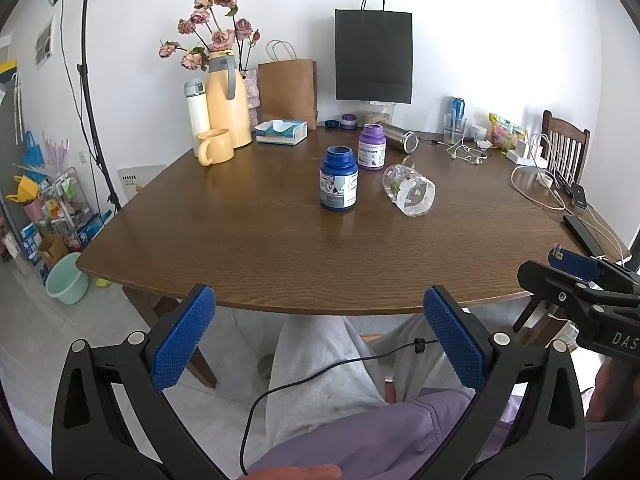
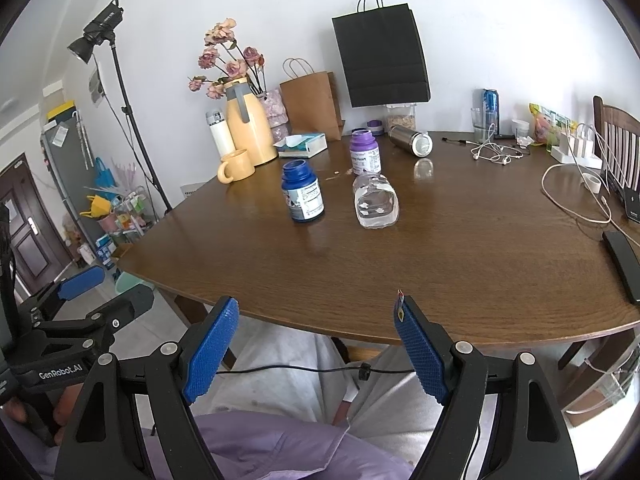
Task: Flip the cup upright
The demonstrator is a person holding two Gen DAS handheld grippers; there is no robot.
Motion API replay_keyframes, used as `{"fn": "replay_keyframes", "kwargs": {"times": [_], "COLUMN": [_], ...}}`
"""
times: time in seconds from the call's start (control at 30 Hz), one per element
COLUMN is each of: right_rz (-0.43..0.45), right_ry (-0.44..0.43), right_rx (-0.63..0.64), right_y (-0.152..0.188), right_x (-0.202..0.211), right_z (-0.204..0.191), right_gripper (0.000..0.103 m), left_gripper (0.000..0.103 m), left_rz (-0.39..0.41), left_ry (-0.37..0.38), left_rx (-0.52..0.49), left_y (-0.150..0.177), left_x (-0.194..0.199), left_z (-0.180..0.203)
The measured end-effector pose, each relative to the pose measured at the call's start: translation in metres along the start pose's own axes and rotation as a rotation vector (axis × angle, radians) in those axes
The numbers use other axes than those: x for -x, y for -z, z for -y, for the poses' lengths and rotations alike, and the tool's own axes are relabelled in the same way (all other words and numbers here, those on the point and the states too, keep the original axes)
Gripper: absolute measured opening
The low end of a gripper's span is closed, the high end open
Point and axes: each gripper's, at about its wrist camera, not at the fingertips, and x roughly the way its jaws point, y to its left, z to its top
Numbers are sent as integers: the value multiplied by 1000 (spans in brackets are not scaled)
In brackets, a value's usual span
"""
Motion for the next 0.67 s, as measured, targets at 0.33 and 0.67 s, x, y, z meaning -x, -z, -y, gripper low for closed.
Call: {"fn": "replay_keyframes", "kwargs": {"times": [0.33,0.67], "right_rz": [1,-1], "right_ry": [0,-1], "right_rx": [0,2], "right_y": [0,0], "right_x": [0,0], "right_z": [1,2], "right_gripper": [84,84], "left_gripper": [103,103], "left_rz": [1,3], "left_ry": [-1,-6], "left_rx": [-1,-1], "left_y": [1,1], "left_x": [0,0], "left_z": [1,2]}}
